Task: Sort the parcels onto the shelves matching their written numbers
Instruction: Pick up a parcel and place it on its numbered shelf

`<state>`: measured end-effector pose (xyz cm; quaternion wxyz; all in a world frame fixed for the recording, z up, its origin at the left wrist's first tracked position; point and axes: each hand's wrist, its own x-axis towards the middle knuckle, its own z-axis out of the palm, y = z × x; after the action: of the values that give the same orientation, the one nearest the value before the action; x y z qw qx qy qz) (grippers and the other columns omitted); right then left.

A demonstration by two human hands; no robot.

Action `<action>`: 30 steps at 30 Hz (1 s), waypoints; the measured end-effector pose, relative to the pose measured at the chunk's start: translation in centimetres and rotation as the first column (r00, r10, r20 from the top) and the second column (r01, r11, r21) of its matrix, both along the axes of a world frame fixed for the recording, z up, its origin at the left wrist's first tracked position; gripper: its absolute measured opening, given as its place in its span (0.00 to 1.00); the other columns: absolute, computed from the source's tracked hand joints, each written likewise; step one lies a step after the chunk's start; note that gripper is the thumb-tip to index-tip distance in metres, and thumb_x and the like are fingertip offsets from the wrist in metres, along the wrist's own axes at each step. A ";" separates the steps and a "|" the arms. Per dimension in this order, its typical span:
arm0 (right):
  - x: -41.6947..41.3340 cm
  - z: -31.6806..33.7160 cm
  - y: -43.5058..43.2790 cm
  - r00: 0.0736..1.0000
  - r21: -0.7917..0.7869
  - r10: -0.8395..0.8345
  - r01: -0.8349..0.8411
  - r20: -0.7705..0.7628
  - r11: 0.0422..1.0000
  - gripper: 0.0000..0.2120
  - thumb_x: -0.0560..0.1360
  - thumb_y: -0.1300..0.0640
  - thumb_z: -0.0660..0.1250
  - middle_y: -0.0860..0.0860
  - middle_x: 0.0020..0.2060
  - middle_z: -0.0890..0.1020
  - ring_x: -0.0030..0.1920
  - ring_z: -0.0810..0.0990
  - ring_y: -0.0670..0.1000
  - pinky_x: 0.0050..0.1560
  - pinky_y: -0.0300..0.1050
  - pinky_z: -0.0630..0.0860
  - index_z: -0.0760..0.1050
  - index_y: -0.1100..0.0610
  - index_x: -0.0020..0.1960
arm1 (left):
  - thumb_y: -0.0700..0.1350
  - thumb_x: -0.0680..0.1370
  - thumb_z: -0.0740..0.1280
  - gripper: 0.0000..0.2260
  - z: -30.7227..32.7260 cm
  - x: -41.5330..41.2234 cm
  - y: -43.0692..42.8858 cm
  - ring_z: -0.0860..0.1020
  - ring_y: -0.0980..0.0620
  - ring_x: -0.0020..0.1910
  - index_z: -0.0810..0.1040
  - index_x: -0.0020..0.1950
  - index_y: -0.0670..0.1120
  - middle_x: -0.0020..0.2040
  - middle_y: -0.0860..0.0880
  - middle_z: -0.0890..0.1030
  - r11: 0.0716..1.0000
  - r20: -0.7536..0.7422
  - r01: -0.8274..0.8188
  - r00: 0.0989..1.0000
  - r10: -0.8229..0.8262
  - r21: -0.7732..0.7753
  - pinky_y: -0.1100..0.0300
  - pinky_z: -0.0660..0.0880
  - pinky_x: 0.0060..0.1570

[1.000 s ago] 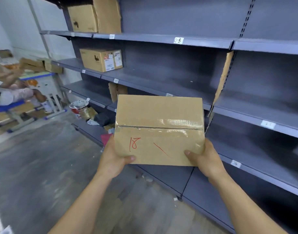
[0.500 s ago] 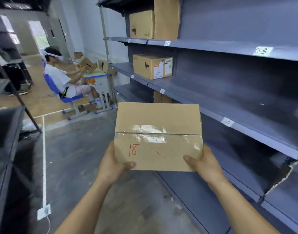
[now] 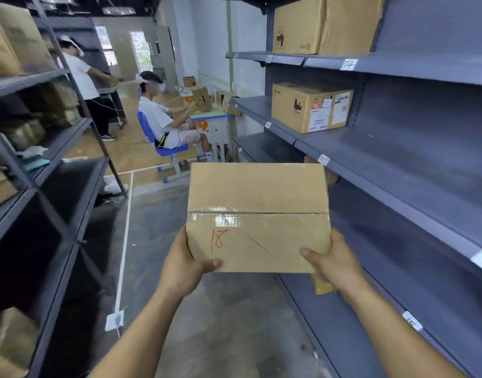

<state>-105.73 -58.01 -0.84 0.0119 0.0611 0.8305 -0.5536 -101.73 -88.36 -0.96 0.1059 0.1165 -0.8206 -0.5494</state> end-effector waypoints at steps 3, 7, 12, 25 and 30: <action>-3.3 -0.4 -2.1 1.000 0.032 0.004 -0.004 0.003 0.999 0.25 0.72 0.52 0.77 0.40 0.53 0.80 0.57 0.79 0.49 0.61 0.53 0.77 0.68 0.43 0.63 | 0.43 0.58 0.82 0.38 -0.6 -3.0 -2.2 0.80 0.55 0.55 0.71 0.63 0.59 0.56 0.58 0.82 1.000 0.019 -0.019 1.000 0.019 -0.002 0.50 0.78 0.55; -8.6 -0.3 -5.4 1.000 0.066 0.025 -0.025 -0.001 0.998 0.24 0.73 0.53 0.75 0.43 0.53 0.80 0.56 0.79 0.50 0.58 0.50 0.76 0.69 0.49 0.64 | 0.40 0.61 0.82 0.36 -1.3 -7.9 -5.3 0.80 0.55 0.53 0.71 0.64 0.55 0.54 0.58 0.81 1.000 0.004 -0.028 1.000 0.027 0.011 0.56 0.77 0.49; -16.3 -0.2 -10.4 0.999 0.119 0.032 -0.030 -0.017 0.992 0.24 0.72 0.53 0.76 0.46 0.54 0.81 0.56 0.80 0.51 0.56 0.50 0.76 0.70 0.52 0.63 | 0.41 0.62 0.83 0.35 -1.1 -14.9 -10.3 0.79 0.53 0.53 0.70 0.63 0.55 0.55 0.58 0.81 1.000 0.005 -0.030 1.000 0.030 -0.010 0.53 0.77 0.50; -29.9 -1.3 -18.7 1.000 0.106 -0.006 0.004 0.021 0.994 0.22 0.72 0.55 0.76 0.47 0.54 0.81 0.55 0.80 0.52 0.60 0.53 0.76 0.69 0.52 0.61 | 0.43 0.61 0.83 0.35 -2.1 -29.6 -19.1 0.79 0.53 0.54 0.70 0.61 0.59 0.55 0.59 0.80 0.999 0.050 -0.023 0.998 0.026 -0.049 0.51 0.77 0.53; -36.5 -3.6 -21.3 1.000 0.092 0.007 -0.010 0.030 0.996 0.31 0.62 0.44 0.77 0.45 0.53 0.83 0.55 0.81 0.50 0.60 0.55 0.77 0.72 0.50 0.61 | 0.40 0.63 0.82 0.34 -3.4 -35.9 -21.3 0.77 0.57 0.50 0.69 0.62 0.56 0.54 0.59 0.79 0.998 0.066 -0.011 0.998 0.014 -0.054 0.71 0.71 0.35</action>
<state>-142.19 -79.35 -4.49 0.0238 0.0662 0.8550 -0.5138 -137.63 -109.65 -4.40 0.0852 0.1369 -0.8374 -0.5222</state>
